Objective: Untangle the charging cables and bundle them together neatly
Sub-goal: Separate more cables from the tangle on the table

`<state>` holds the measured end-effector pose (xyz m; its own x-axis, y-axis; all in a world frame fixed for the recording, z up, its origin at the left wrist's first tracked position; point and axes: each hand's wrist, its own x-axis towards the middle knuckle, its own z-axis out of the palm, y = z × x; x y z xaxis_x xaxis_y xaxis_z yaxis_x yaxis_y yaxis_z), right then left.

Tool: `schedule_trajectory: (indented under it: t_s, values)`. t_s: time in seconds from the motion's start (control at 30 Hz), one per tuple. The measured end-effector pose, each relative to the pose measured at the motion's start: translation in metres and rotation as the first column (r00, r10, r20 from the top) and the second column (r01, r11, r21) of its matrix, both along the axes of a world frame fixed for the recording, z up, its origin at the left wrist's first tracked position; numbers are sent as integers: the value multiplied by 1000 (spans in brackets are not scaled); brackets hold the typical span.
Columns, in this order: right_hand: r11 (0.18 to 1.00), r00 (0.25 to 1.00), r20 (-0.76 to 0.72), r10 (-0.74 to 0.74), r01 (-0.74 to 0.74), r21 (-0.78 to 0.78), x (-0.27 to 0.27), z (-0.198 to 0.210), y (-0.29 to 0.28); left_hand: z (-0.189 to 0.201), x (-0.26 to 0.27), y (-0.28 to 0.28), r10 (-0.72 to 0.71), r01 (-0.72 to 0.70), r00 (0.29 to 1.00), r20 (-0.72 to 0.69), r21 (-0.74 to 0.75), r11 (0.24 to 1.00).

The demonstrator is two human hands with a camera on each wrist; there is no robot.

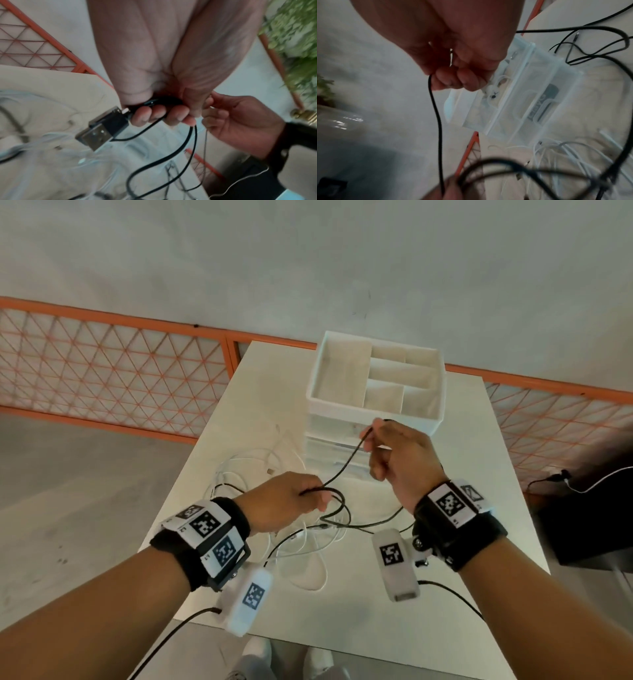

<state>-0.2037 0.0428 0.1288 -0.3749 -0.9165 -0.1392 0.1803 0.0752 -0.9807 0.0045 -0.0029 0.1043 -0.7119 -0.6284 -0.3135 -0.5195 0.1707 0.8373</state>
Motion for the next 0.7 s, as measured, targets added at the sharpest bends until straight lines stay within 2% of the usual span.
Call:
schedule_trajectory:
  t_s: [0.07,0.2,0.27,0.43,0.47,0.53,0.57,0.6,0.67,0.7]
  values:
    - [992,994,24,-110,108,59,-10,-6,-1,-10,8,0,-1,1,999,43,-15,1000]
    - [943,963,-157,-218,250,221,-26,-33,6,-21,22,-3,137,-136,991,-6,61,989]
    - [935,959,-221,-178,235,265,-24,-45,13,-17,23,-6,192,-183,979,-63,125,975]
    - [954,942,-328,-72,161,252,-1,-63,34,-2,20,-15,196,-176,974,-115,164,971]
    - [957,944,-329,-37,129,260,5,-67,39,1,20,-19,215,-189,967,-134,181,965]
    - [946,921,-368,125,1,324,21,-81,50,10,22,-26,259,-222,951,-171,206,953]
    - [923,863,-437,254,-82,376,28,-93,54,15,23,-29,278,-237,942,-187,216,947]
    - [884,741,-544,395,-145,445,36,-107,57,20,23,-32,294,-248,935,-200,226,942]
    - [774,392,-678,622,-176,608,51,-130,57,27,25,-36,328,-275,918,-222,236,932]
    - [721,275,-672,688,-155,675,58,-139,56,28,25,-36,350,-297,908,-230,237,925]
